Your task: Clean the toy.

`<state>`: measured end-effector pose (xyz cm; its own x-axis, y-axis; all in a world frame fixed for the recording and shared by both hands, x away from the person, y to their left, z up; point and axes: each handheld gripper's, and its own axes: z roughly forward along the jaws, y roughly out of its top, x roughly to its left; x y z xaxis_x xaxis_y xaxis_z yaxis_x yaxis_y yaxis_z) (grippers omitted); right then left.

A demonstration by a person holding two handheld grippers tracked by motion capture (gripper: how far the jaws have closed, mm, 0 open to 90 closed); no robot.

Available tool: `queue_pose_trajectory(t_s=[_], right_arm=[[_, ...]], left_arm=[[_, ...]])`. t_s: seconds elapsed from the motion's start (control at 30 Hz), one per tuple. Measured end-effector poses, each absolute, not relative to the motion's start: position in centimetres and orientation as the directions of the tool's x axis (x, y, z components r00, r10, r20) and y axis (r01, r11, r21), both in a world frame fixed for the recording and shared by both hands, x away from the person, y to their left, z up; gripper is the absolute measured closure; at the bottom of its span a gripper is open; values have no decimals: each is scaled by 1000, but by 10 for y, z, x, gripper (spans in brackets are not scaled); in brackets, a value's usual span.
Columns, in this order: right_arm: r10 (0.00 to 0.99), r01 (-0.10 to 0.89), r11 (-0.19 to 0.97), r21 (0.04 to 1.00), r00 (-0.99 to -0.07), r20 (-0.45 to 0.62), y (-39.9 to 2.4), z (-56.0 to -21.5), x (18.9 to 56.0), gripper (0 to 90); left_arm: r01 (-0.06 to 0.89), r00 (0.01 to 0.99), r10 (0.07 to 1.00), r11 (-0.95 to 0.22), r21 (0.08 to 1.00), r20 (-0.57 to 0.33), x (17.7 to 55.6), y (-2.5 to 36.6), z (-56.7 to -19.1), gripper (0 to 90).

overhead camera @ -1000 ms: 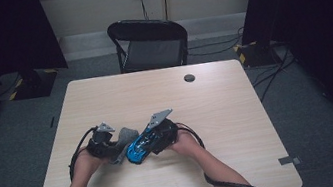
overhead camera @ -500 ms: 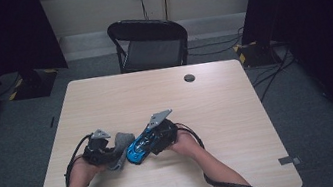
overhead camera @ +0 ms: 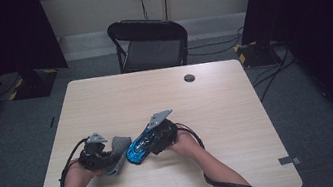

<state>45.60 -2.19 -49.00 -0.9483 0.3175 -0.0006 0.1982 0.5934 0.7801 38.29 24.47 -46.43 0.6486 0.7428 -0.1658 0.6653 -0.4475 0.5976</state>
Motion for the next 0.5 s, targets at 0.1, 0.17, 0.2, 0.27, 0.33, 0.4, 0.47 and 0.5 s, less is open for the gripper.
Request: queue_pose_trajectory(t_s=[0.1,0.17,0.2,0.27,0.33,0.4,0.47,0.5], right_arm=[[317,197,595,780,-948,-2,-22,-490,456,121],[317,197,594,780,-949,-2,-22,-490,456,121],[318,199,594,780,-948,-1,-22,-490,456,121],[317,198,593,780,-948,-1,-22,-490,456,121],[318,198,593,781,-948,-1,-22,-490,456,121],[318,198,592,781,-948,-1,-22,-490,456,121],[319,198,592,781,-948,-1,-22,-490,456,121],[318,198,592,781,-948,-1,-22,-490,456,121]], left_arm=[[668,643,747,-438,602,-171,381,246,-462,757],[657,651,742,-446,608,-160,380,247,-459,755],[653,652,742,-446,612,-156,379,247,-457,754],[650,651,743,-440,620,-155,380,248,-452,753],[639,653,744,-440,631,-141,382,250,-447,752],[637,647,749,-424,644,-147,386,250,-442,752],[623,648,750,-423,658,-132,391,249,-438,748],[613,650,750,-426,665,-119,394,249,-435,744]])
